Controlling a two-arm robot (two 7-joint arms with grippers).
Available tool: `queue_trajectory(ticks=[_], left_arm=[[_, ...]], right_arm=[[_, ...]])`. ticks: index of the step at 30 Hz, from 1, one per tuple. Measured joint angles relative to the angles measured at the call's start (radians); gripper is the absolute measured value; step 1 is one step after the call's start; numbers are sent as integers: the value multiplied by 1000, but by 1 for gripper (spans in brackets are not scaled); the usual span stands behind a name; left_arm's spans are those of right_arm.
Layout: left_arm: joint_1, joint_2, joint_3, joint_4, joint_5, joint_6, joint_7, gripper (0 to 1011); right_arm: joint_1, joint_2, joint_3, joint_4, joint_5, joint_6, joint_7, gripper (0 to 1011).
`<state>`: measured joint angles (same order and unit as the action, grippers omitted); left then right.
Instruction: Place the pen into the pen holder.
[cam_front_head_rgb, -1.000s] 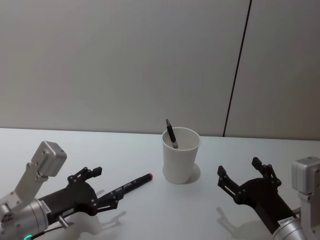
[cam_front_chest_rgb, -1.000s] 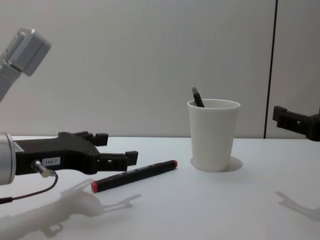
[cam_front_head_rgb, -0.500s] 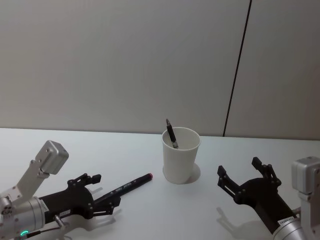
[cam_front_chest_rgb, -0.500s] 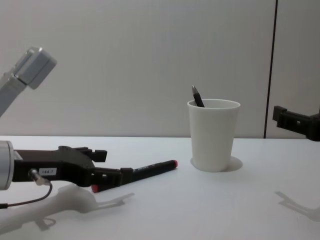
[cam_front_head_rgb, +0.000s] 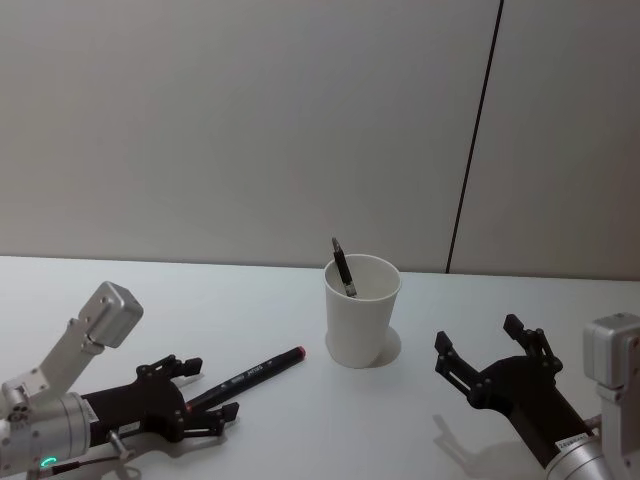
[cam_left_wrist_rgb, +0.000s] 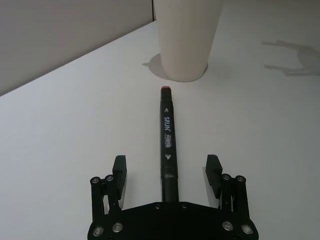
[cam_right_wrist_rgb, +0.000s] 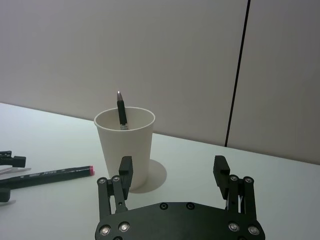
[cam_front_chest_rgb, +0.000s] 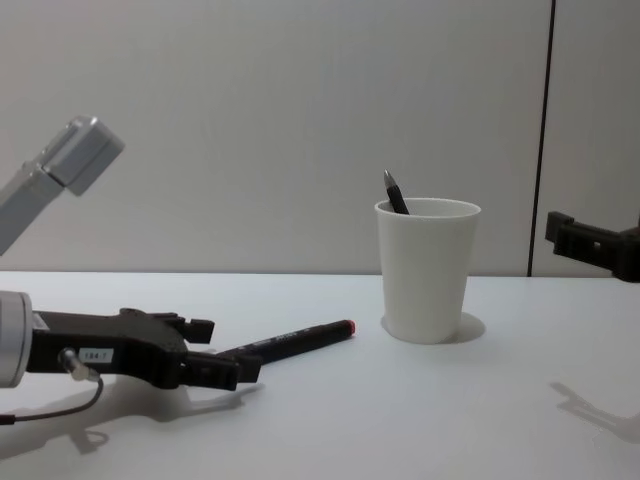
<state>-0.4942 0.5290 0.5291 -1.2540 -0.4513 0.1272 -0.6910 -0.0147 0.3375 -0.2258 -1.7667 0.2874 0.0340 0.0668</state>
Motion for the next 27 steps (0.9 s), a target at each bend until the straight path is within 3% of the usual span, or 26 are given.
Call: queue_trajectory(ticks=[27], left_arm=[[-29,-5,23,35,2,8,-17,969]], right_arm=[[0,0,0,0,0,0,0,1001]])
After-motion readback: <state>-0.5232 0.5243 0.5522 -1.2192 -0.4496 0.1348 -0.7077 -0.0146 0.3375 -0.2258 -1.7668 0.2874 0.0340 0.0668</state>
